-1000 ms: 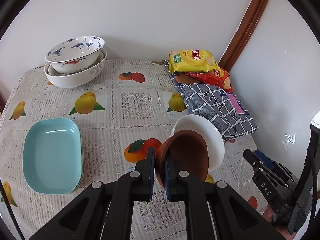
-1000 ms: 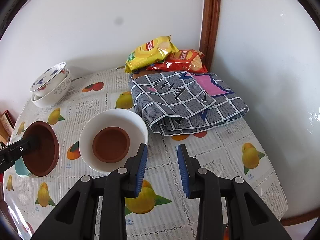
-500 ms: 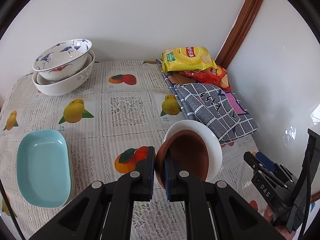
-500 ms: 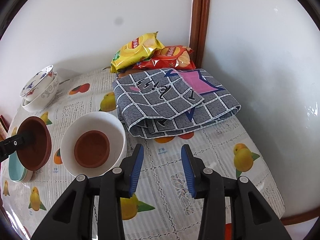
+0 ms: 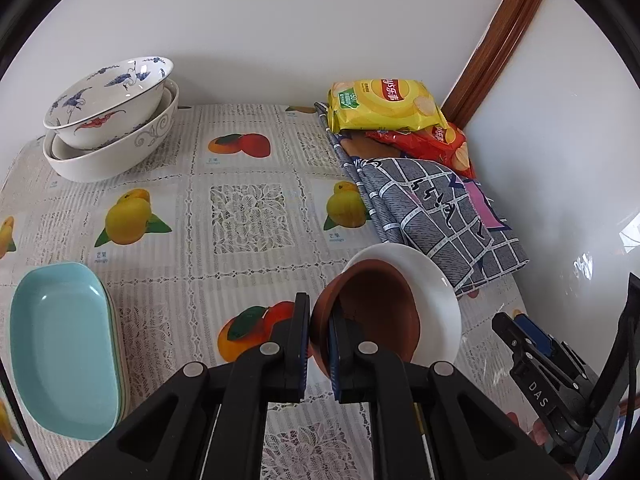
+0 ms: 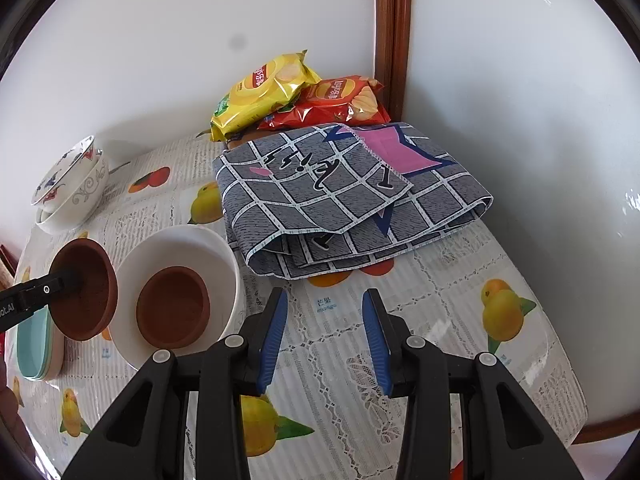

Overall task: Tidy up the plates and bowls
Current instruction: 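Carry the left gripper's terracotta pot over the white bowl, then lower the pot onto the other pot in the bowl and open the left gripper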

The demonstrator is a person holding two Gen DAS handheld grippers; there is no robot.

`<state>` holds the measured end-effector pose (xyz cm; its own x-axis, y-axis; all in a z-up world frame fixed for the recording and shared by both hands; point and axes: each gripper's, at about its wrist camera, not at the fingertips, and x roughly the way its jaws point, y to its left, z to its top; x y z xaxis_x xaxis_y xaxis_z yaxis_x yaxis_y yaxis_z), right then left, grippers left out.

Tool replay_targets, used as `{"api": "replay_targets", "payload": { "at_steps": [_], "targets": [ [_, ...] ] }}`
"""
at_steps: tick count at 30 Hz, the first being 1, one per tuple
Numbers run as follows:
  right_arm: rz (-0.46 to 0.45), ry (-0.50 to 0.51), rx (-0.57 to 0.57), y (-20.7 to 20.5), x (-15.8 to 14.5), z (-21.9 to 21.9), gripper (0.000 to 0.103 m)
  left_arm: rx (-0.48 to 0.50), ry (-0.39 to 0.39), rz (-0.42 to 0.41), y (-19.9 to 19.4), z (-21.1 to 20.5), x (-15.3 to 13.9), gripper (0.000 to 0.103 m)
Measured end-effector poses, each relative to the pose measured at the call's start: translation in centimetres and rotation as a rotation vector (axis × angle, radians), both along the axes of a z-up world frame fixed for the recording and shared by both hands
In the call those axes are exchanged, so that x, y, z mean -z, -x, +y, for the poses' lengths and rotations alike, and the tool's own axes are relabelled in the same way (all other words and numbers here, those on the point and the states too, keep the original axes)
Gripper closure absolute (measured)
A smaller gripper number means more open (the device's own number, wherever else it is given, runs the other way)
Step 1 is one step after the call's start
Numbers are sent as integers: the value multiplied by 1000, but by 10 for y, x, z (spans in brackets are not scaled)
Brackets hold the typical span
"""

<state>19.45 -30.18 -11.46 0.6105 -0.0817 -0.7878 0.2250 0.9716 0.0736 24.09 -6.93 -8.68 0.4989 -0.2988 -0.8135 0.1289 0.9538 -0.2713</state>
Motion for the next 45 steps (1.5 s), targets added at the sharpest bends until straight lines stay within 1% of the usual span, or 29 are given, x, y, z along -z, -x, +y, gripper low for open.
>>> {"api": "replay_targets", "payload": {
  "at_steps": [5, 8, 17, 24, 32, 37, 41, 45],
  "targets": [
    [10, -10, -2, -2, 5, 0, 64, 27, 11, 4, -6, -9, 4, 94],
    [16, -23, 0, -4, 8, -2, 64, 50, 4, 6, -8, -19, 6, 94],
    [19, -44, -13, -4, 10, -2, 64, 82, -18, 52, -12, -41, 25, 94],
    [33, -60, -23, -3, 16, -1, 64, 92, -24, 45, -12, -46, 29, 93],
    [27, -66, -30, 0, 13, -1, 64, 106, -23, 63, -12, -54, 35, 92],
    [22, -67, -36, 1, 10, 0, 64, 117, -22, 63, -12, -58, 37, 92],
    [17, -71, -49, 1, 7, 4, 64, 139, -54, 61, -10, -59, 34, 91],
    [14, -75, -77, -1, 3, 13, 64, 139, -66, 22, -4, -55, 22, 90]
  ]
}}
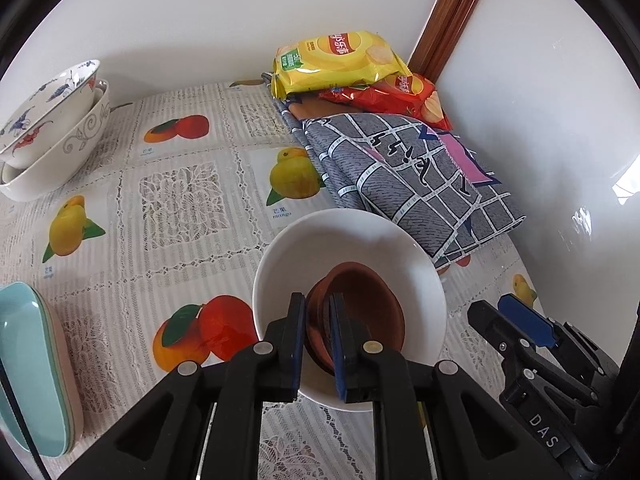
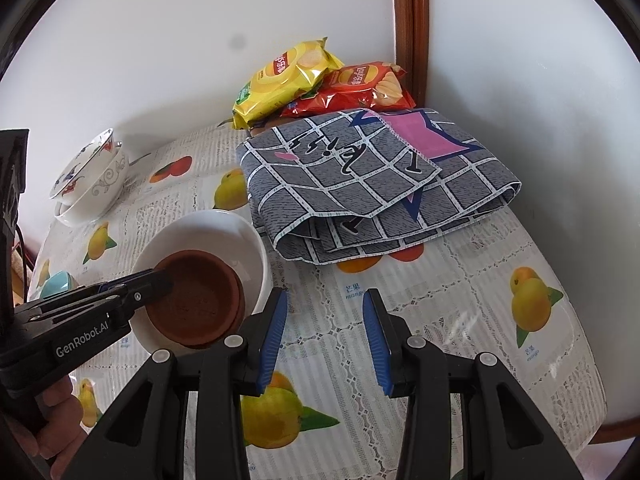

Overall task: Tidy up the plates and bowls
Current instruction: 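Lower the pot onto the other pot in the bowl and open the left gripper, then close both grippers on opposite sides of the white bowl's rim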

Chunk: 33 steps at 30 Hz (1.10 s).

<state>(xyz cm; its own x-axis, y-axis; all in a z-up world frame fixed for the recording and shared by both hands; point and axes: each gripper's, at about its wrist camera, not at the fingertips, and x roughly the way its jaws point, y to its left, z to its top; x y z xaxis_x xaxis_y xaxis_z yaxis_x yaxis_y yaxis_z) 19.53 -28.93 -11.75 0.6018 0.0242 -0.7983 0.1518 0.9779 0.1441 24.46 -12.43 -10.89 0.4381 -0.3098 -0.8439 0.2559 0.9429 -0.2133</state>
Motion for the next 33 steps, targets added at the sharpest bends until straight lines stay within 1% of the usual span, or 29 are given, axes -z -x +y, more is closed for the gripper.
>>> {"api": "replay_targets", "payload": {
  "at_steps": [2, 3, 4, 6, 8, 13, 15, 18, 24, 26, 30, 33],
  "targets": [
    [-3, 1, -16, -2, -2, 6, 64, -9, -8, -20, 3, 4, -6, 88],
    [-5, 3, -26, -2, -3, 9, 64, -13, -3, -25, 4, 6, -9, 84],
    [-10, 3, -35, -3, -4, 11, 64, -19, 3, -28, 4, 9, -11, 78],
    [-16, 4, -47, -5, -5, 16, 64, -39, 1, -39, 5, 16, -15, 75],
    [-17, -1, -57, -7, -5, 19, 64, -58, 5, -35, 3, 22, -15, 75],
    [0, -6, -83, -15, -2, 26, 64, -102, 4, 7, -4, 33, -7, 75],
    [7, 5, -88, -18, 1, 29, 64, -106, 9, 27, -7, 35, -2, 75],
    [40, 0, -85, -25, 9, 29, 64, -106, 4, 44, -9, 34, 3, 75],
    [59, -6, -81, -32, 21, 28, 66, -96, -7, 63, -14, 30, 12, 75],
    [77, 10, -88, -35, 24, 29, 66, -99, -13, 69, -15, 28, 15, 75],
    [71, 11, -82, -37, 25, 28, 66, -102, -38, 85, -19, 24, 24, 75],
    [78, 23, -79, -41, 26, 27, 66, -99, -41, 90, -21, 21, 28, 75]
  ]
}}
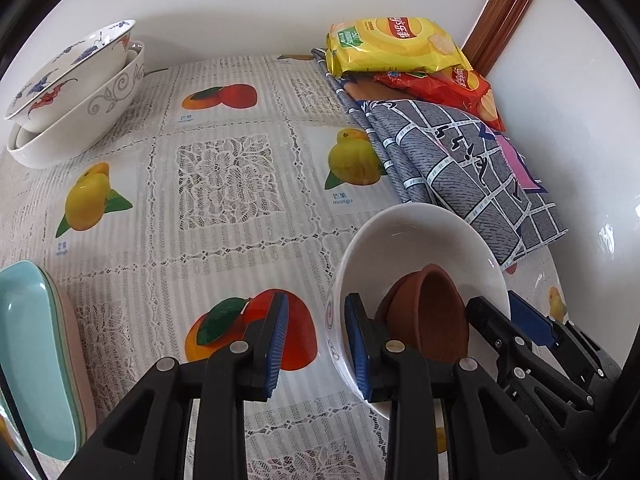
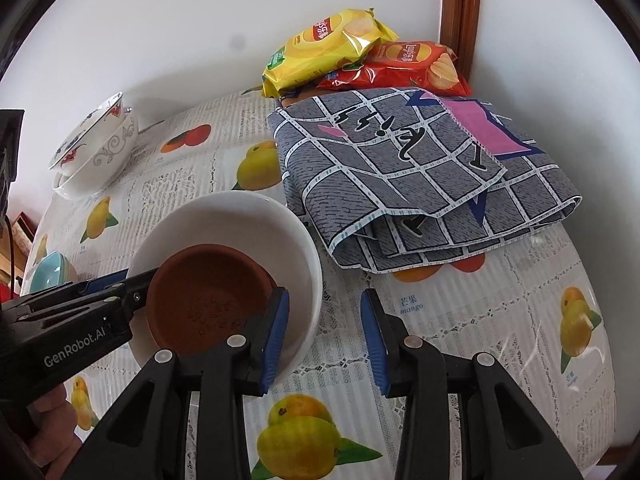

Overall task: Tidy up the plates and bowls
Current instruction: 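Close both grippers on opposite sides of the white bowl's rim, then lift the white bowl with both grippers and carry it over the teal plates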

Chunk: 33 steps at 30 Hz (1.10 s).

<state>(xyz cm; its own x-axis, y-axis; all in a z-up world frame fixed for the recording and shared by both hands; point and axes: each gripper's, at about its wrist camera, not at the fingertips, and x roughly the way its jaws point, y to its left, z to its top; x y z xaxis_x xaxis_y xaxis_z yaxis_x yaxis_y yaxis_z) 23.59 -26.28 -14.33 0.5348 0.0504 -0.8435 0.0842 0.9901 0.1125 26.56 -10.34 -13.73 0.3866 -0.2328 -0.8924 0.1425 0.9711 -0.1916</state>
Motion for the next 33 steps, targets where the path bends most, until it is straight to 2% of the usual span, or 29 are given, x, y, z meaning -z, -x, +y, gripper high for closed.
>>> {"api": "replay_targets", "payload": {
  "at_steps": [7, 15, 22, 27, 29, 31, 33],
  "targets": [
    [36, 20, 18, -9, 3, -5, 65, 3, -6, 16, -4, -3, 7, 75],
    [47, 13, 12, -14, 11, -6, 63, 1, 23, 18, -7, -1, 11, 75],
    [34, 6, 28, -14, 14, -12, 50, -4, 33, 19, -9, 0, 13, 75],
    [23, -4, 25, -13, 14, -13, 50, -4, 59, 24, -10, 0, 16, 80],
    [19, -25, 11, -12, 14, -12, 58, 20, 68, 15, -8, -4, 15, 88],
    [21, -59, -14, -13, 14, -9, 80, 27, 60, 2, -6, -7, 13, 91],
    [19, -68, -24, -13, 13, -3, 93, 28, 51, -2, -5, -9, 11, 91]
  ]
}}
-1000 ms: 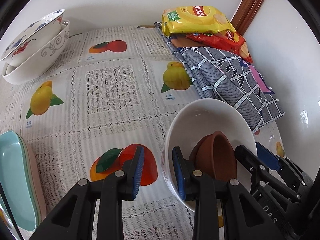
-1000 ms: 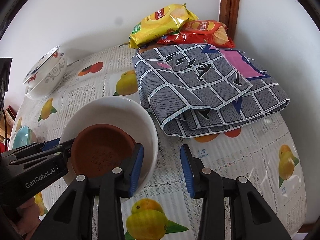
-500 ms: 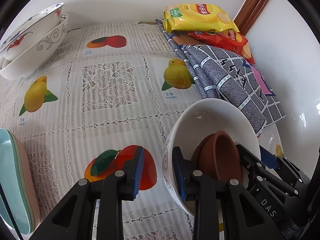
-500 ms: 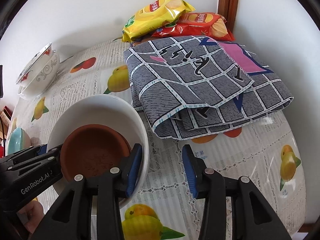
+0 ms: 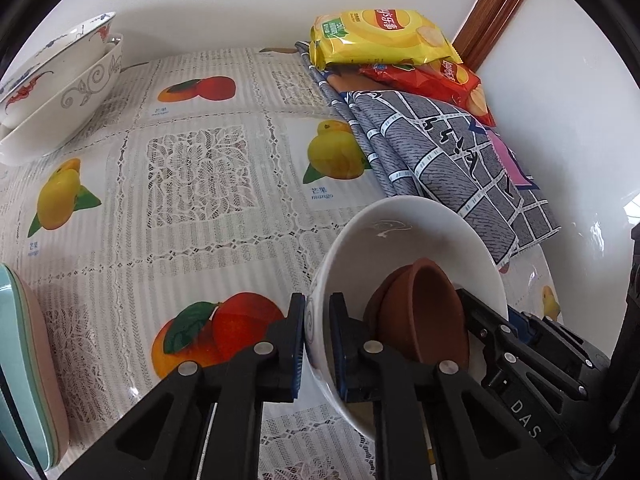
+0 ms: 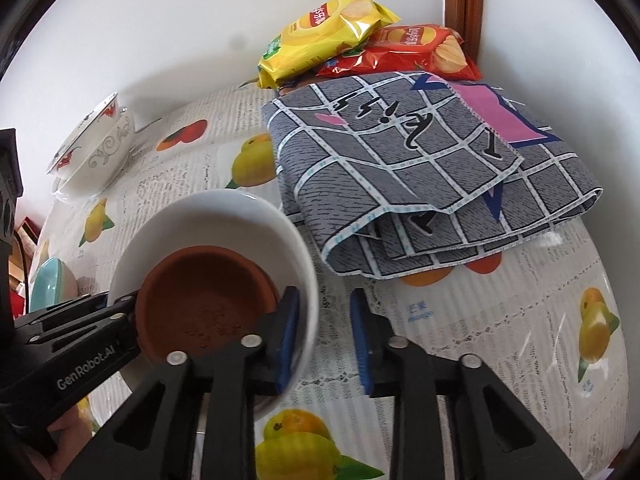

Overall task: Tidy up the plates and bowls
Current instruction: 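Lift the white bowl with both grippers and carry it over the teal plates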

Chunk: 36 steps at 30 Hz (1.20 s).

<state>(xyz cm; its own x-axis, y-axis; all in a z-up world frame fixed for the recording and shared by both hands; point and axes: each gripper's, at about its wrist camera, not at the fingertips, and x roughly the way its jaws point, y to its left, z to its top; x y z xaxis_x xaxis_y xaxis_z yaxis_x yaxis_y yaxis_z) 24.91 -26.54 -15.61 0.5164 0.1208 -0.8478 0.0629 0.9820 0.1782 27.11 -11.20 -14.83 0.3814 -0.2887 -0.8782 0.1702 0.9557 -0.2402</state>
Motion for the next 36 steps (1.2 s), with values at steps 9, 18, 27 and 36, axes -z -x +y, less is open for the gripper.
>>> {"api": "replay_targets", "payload": {
  "at_steps": [9, 18, 27, 36],
  "targets": [
    [0, -39, 36, 8, -2, 2, 93, -22, -1, 10, 7, 6, -1, 92],
    [-2, -54, 43, 29, -9, 12, 94, -48, 4, -10, 28, 17, -9, 92],
    [-40, -62, 33, 48, -36, 24, 94, -69, 9, -55, 49, 35, -35, 92],
    [-78, -66, 8, 59, -60, 43, 94, -99, 6, -91, 62, 54, -58, 93]
  ]
}}
